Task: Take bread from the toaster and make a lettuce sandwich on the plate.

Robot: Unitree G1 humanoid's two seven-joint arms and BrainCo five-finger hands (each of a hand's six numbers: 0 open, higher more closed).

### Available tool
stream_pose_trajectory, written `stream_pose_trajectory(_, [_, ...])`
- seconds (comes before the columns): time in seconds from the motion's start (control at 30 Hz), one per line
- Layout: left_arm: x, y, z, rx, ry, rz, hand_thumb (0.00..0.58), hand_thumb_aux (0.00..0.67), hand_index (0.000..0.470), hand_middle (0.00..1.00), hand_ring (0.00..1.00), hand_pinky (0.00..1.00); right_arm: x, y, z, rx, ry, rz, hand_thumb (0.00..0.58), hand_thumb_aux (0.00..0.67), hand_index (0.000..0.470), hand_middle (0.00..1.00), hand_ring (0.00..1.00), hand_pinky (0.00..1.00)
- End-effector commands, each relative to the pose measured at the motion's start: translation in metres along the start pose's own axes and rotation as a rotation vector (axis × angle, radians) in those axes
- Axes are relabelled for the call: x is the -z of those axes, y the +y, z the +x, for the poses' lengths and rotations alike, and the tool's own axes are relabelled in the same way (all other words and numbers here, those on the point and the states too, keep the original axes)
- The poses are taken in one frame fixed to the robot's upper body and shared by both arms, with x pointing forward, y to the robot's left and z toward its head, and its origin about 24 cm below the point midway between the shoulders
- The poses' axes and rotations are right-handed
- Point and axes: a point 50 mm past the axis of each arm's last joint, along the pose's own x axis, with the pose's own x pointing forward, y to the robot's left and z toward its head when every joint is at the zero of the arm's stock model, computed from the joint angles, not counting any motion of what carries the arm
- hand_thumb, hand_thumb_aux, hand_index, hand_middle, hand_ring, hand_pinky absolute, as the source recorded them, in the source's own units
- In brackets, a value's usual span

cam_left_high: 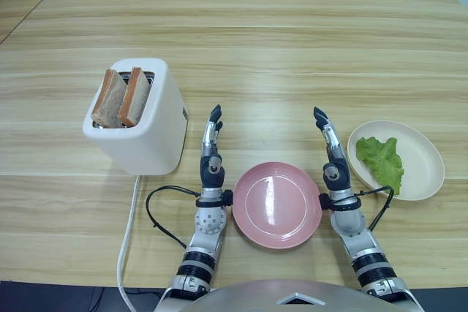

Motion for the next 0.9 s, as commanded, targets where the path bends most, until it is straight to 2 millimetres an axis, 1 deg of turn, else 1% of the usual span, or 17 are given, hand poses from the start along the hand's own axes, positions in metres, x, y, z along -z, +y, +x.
stream_pose_trajectory(0.03, [0.005,-0.010,0.003,-0.024,0.024,-0.024,0.000,0.000,0.000,0.00,0.00,0.00,0.007,-0.006,0.006,0.112,0.032,-0.026,0.000,0.000,0.000,0.00,0.00,0.00])
stream_pose_trajectory(0.13, [0.006,-0.010,0.004,-0.011,0.037,-0.035,0.000,0.000,0.000,0.00,0.00,0.00,0.010,-0.005,0.005,0.136,0.049,-0.047,0.000,0.000,0.000,0.00,0.00,0.00])
stream_pose_trajectory(0.27, [0.005,-0.009,0.006,-0.017,0.031,-0.069,0.000,0.000,0.000,0.00,0.00,0.00,0.011,-0.006,0.001,0.111,0.051,-0.066,0.000,0.000,0.000,0.00,0.00,0.00])
stream_pose_trajectory(0.3, [0.005,-0.008,0.006,-0.012,0.031,-0.054,0.000,0.000,0.000,0.00,0.00,0.00,0.011,-0.007,0.000,0.101,0.050,-0.069,0.000,0.000,0.000,0.00,0.00,0.00])
stream_pose_trajectory(0.33, [0.004,-0.003,0.007,0.009,0.018,0.002,0.000,0.000,0.000,0.00,0.00,0.00,0.011,-0.008,0.000,0.088,0.041,-0.080,0.000,0.000,0.000,0.00,0.00,0.00])
stream_pose_trajectory(0.37, [-0.002,0.006,0.010,0.034,-0.025,0.090,0.000,0.000,0.000,0.00,0.00,0.00,0.010,-0.009,0.001,0.072,0.024,-0.097,0.000,0.000,0.000,0.00,0.00,0.00])
stream_pose_trajectory(0.43, [-0.022,0.038,0.019,0.075,-0.138,0.302,0.000,0.000,0.000,0.00,0.00,0.00,0.009,-0.011,0.002,0.049,0.005,-0.124,0.000,0.000,0.000,0.00,0.00,0.00])
stream_pose_trajectory(0.47, [-0.033,0.064,0.026,0.083,-0.179,0.474,0.000,0.000,0.000,0.00,0.00,0.00,0.010,-0.013,0.002,0.035,0.001,-0.142,0.000,0.000,0.000,0.00,0.00,0.00])
stream_pose_trajectory(0.53, [-0.057,0.116,0.037,0.073,-0.204,0.813,0.000,0.000,0.000,0.00,0.00,0.00,0.011,-0.013,0.001,-0.006,-0.006,-0.174,0.000,0.000,0.000,0.00,0.00,0.00])
stream_pose_trajectory(0.6, [-0.079,0.156,0.045,0.003,-0.155,1.047,0.000,0.000,0.000,0.00,0.00,0.00,0.013,-0.011,0.000,-0.044,-0.012,-0.198,0.000,0.000,0.000,0.00,0.00,0.00])
stream_pose_trajectory(0.63, [-0.085,0.173,0.047,-0.017,-0.107,1.139,0.000,0.000,0.000,0.00,0.00,0.00,0.014,-0.009,-0.001,-0.061,-0.015,-0.210,0.000,0.000,0.000,0.00,0.00,0.00])
stream_pose_trajectory(0.67, [-0.088,0.187,0.049,-0.027,-0.057,1.208,0.000,0.000,0.000,0.00,0.00,0.00,0.014,-0.008,-0.002,-0.072,-0.017,-0.217,0.000,0.000,0.000,0.00,0.00,0.00])
stream_pose_trajectory(0.73, [-0.088,0.207,0.051,-0.029,0.035,1.290,0.000,0.000,0.000,0.00,0.00,0.00,0.015,-0.006,-0.003,-0.086,-0.021,-0.227,0.000,0.000,0.000,0.00,0.00,0.00])
stream_pose_trajectory(0.8, [-0.085,0.220,0.053,-0.031,0.106,1.327,0.000,0.000,0.000,0.00,0.00,0.00,0.015,-0.003,-0.003,-0.102,-0.028,-0.237,0.000,0.000,0.000,0.00,0.00,0.00])
stream_pose_trajectory(0.9, [-0.080,0.237,0.060,-0.040,0.181,1.378,0.000,0.000,0.000,0.00,0.00,0.00,0.016,-0.002,-0.002,-0.117,-0.033,-0.245,0.000,0.000,0.000,0.00,0.00,0.00])
